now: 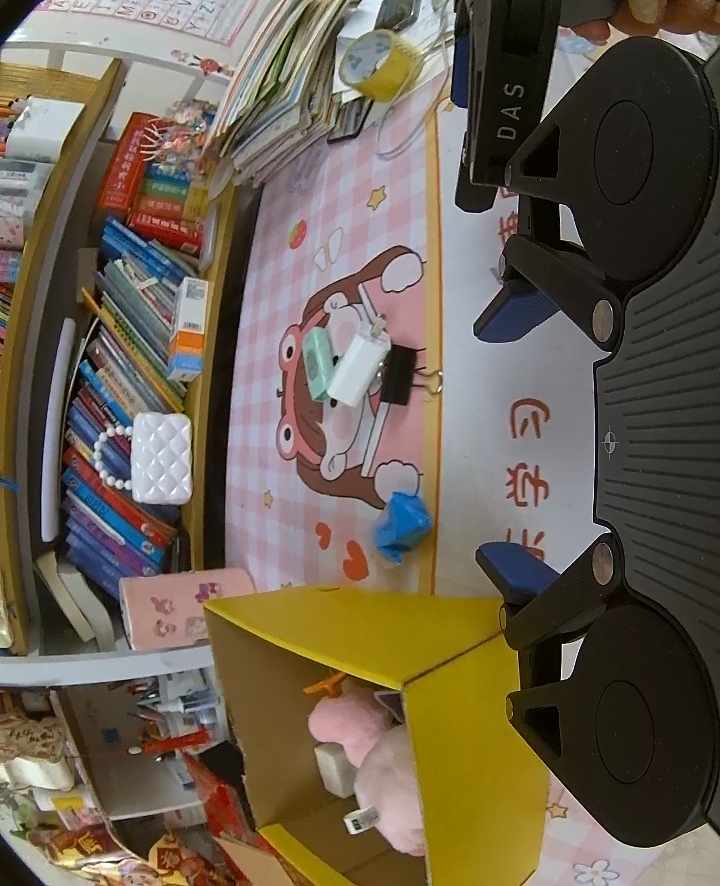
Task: Organize objects
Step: 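Approach the blue soft item with the left tool and the white charger with the right, then grasp the blue soft item with the left tool while the right tool grasps the white charger plug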
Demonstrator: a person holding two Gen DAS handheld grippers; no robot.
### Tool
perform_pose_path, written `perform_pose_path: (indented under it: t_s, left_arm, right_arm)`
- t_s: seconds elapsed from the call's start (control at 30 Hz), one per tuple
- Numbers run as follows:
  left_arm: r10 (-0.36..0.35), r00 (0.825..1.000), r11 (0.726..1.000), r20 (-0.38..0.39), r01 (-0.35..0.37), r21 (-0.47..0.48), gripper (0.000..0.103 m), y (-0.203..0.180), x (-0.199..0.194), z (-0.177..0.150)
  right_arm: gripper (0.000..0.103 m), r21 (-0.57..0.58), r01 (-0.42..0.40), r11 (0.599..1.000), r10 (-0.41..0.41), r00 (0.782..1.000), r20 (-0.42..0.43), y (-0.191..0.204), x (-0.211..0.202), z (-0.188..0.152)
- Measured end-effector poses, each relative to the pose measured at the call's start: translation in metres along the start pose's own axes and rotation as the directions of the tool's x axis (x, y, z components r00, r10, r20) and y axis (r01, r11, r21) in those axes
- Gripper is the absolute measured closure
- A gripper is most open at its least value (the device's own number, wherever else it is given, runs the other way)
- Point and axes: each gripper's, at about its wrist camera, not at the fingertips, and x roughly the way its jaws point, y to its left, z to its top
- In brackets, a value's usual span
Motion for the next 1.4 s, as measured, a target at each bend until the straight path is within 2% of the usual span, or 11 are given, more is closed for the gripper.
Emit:
perform_pose_path:
  t_s: [0.17, 0.27, 0.33, 0.4, 0.6, 0.73, 0.9, 1.13, 1.3, 1.4]
  left_arm:
    - [0.020, 1.000, 1.000, 0.005, -0.020, -0.003, 0.023, -0.005, 0.005, 0.006]
    - [0.037, 0.999, 0.999, 0.003, -0.037, -0.010, 0.033, -0.007, 0.010, 0.010]
    - [0.052, 0.999, 0.999, -0.004, -0.052, -0.006, 0.043, -0.009, 0.014, 0.013]
    - [0.071, 0.997, 0.997, -0.009, -0.071, 0.001, 0.049, -0.011, 0.017, 0.017]
    - [0.110, 0.994, 0.994, -0.006, -0.110, -0.003, 0.051, -0.014, 0.029, 0.026]
    - [0.151, 0.988, 0.987, -0.040, -0.153, -0.039, 0.069, -0.013, 0.048, 0.035]
    - [0.247, 0.967, 0.965, -0.068, -0.252, -0.072, 0.069, -0.011, 0.077, 0.047]
    - [0.326, 0.937, 0.938, -0.123, -0.337, -0.083, 0.068, -0.005, 0.102, 0.050]
    - [0.347, 0.920, 0.922, -0.182, -0.370, -0.115, 0.067, 0.004, 0.123, 0.051]
    - [0.334, 0.926, 0.924, -0.175, -0.359, -0.132, 0.074, 0.008, 0.125, 0.051]
  right_arm:
    - [0.022, 0.002, -0.028, 1.000, 0.028, 1.000, 0.011, -0.006, 0.008, 0.011]
    - [0.025, 0.006, -0.053, 0.999, 0.053, 0.999, 0.012, -0.009, 0.015, 0.018]
    - [0.026, 0.005, -0.066, 0.998, 0.066, 0.998, 0.009, -0.011, 0.020, 0.022]
    - [0.033, 0.001, -0.079, 0.997, 0.079, 0.997, 0.013, -0.012, 0.023, 0.026]
    - [0.035, 0.020, -0.109, 0.994, 0.109, 0.994, 0.013, -0.014, 0.035, 0.039]
    - [0.035, 0.026, -0.117, 0.993, 0.116, 0.993, 0.014, -0.015, 0.042, 0.046]
    - [0.035, 0.017, -0.127, 0.992, 0.127, 0.992, 0.013, -0.016, 0.047, 0.053]
    - [0.035, -0.007, -0.149, 0.989, 0.149, 0.989, 0.014, -0.014, 0.051, 0.061]
    - [0.035, -0.025, -0.175, 0.984, 0.175, 0.985, -0.001, -0.011, 0.058, 0.064]
    - [0.035, -0.039, -0.208, 0.977, 0.208, 0.978, -0.013, -0.008, 0.063, 0.066]
